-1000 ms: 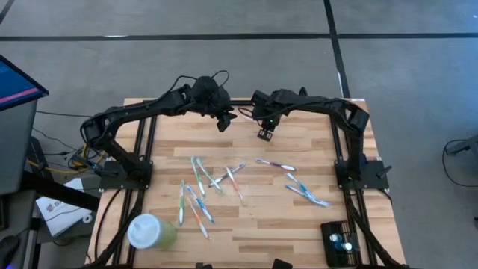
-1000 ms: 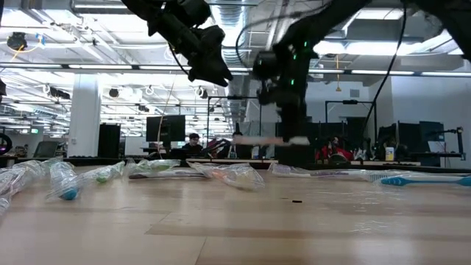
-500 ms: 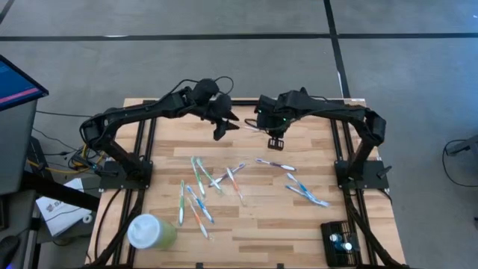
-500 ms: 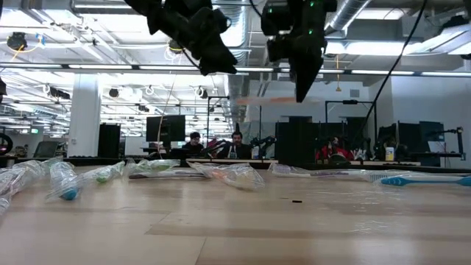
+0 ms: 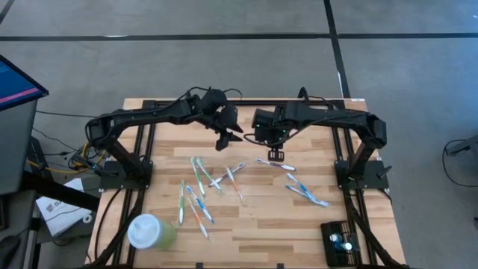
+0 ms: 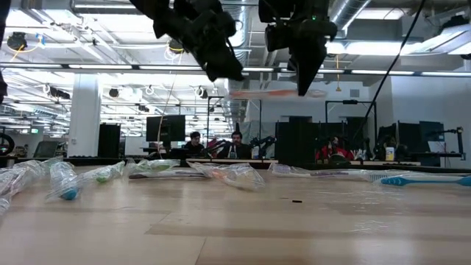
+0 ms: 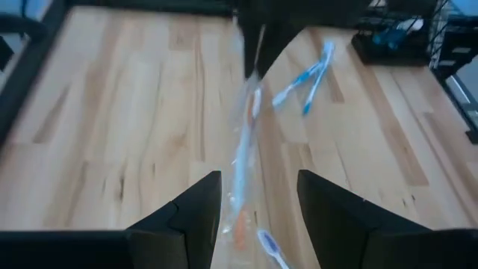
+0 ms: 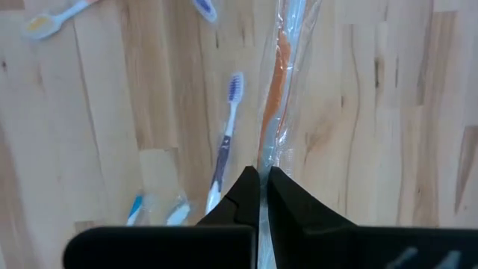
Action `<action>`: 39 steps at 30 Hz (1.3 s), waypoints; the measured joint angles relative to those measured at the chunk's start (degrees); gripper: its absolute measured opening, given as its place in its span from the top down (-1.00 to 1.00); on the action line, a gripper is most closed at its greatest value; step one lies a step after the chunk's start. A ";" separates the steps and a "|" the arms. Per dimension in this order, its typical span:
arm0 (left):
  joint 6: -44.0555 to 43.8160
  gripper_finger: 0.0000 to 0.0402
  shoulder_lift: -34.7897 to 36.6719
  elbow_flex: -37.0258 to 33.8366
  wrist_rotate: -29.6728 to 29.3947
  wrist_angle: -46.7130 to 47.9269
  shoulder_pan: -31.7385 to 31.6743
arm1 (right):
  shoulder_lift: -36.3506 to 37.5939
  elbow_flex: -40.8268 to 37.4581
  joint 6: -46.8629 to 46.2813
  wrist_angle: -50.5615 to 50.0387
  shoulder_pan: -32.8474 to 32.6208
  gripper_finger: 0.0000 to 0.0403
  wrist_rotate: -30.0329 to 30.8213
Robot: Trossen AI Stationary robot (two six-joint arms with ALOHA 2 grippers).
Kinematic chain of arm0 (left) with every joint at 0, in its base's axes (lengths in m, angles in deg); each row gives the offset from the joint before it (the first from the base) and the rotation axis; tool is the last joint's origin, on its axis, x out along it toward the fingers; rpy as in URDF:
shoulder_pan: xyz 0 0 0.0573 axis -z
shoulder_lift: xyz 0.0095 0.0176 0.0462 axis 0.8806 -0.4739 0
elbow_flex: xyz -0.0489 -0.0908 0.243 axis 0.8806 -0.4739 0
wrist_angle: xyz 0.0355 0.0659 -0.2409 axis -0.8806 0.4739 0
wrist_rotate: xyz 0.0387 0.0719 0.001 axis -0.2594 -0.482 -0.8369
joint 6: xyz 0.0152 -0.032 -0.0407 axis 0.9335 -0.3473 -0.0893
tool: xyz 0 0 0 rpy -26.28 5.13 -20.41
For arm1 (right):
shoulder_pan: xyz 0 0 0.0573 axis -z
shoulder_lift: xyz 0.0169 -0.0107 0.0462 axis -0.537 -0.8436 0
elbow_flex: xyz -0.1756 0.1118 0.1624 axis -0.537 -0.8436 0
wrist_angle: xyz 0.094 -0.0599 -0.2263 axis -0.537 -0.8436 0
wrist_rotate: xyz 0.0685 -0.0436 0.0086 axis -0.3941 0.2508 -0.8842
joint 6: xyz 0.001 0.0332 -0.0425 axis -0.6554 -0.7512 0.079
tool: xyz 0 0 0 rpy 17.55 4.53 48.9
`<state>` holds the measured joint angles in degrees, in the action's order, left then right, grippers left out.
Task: Pick & Place toothbrushing station
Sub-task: Put the top orange toothbrush into the black organizer
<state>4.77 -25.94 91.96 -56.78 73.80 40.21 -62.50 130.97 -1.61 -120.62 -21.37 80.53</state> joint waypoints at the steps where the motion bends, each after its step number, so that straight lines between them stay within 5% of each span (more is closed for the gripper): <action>1: -0.06 0.14 -0.69 0.00 -0.04 0.01 0.27 | 0.00 0.24 -0.25 -0.23 -0.26 0.99 -0.01; 26: -1.08 0.16 -2.90 0.02 -3.74 -0.01 3.77 | -0.02 2.72 -0.89 -0.87 -2.36 0.99 1.32; 39: -1.00 0.76 -2.88 0.02 -4.27 0.03 3.77 | -0.02 2.72 -0.89 -0.85 -2.38 0.99 1.32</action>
<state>3.78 -28.82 91.98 -61.05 73.83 43.97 -62.52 133.69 -2.49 -121.47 -23.75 81.85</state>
